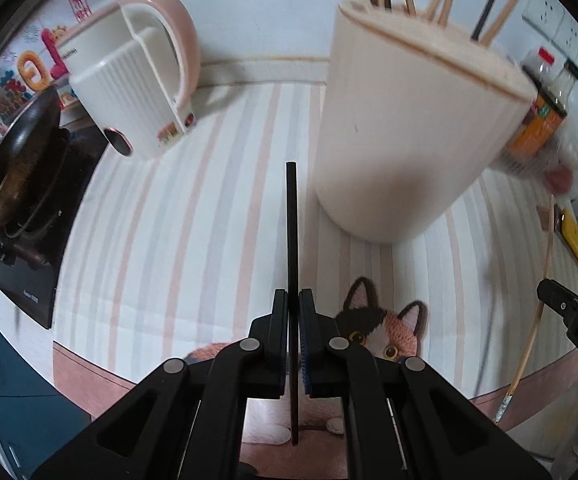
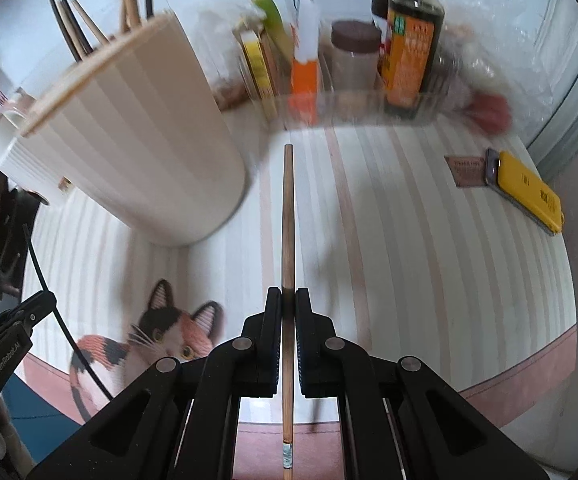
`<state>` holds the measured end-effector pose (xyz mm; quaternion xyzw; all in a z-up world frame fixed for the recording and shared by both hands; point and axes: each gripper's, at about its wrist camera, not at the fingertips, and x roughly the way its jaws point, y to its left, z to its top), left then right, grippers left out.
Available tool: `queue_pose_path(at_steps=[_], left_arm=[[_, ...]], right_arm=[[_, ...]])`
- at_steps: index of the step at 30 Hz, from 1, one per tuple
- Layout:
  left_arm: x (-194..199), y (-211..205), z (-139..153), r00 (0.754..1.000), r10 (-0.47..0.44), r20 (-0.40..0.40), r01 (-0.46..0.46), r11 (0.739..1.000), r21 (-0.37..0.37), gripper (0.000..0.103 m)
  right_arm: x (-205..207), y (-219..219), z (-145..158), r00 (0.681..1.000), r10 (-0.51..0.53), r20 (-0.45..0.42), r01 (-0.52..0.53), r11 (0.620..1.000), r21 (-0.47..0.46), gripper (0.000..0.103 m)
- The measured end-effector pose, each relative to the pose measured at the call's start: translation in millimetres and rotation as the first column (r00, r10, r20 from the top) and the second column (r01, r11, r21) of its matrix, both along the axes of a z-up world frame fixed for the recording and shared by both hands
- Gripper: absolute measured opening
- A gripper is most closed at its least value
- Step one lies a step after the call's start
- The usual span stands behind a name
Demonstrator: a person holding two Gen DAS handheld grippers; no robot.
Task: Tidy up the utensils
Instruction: 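Lift both chopsticks upright and carry them over the beige holder, then lower both chopsticks into the holder slots and open both tools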
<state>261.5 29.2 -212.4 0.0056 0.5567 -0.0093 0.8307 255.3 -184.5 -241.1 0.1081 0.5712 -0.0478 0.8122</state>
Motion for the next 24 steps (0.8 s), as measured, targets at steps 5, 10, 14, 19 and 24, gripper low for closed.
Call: queue_pose_path(at_steps=[5, 10, 14, 19, 24], left_arm=[[0.0, 5.7, 25.2, 0.999, 0.02, 0.05, -0.018, 1.0, -0.021, 0.003], [0.6, 12.1, 50.7, 0.994, 0.032, 0.105, -0.028, 0.998, -0.047, 0.003], [-0.9, 17.5, 73.3, 0.987, 0.042, 0.154, -0.032, 0.997, -0.068, 0.002], [-0.1, 25.3, 102.6, 0.976, 0.054, 0.213, -0.036, 0.996, -0.085, 0.002], [4.9, 33.5, 135.6, 0.96, 0.065, 0.272, -0.04, 0.995, -0.096, 0.002]], right_arm=[[3.5, 4.6, 25.1, 0.998, 0.004, 0.064, -0.005, 1.0, 0.02, 0.007], [7.4, 9.9, 52.0, 0.991, 0.006, 0.131, -0.011, 0.999, 0.039, 0.007], [11.9, 15.0, 72.5, 0.984, 0.008, 0.179, -0.018, 0.998, 0.059, 0.007], [21.5, 19.9, 99.8, 0.97, 0.005, 0.242, -0.025, 0.997, 0.079, 0.007], [39.0, 21.4, 126.2, 0.955, -0.005, 0.296, -0.028, 0.994, 0.107, 0.007]])
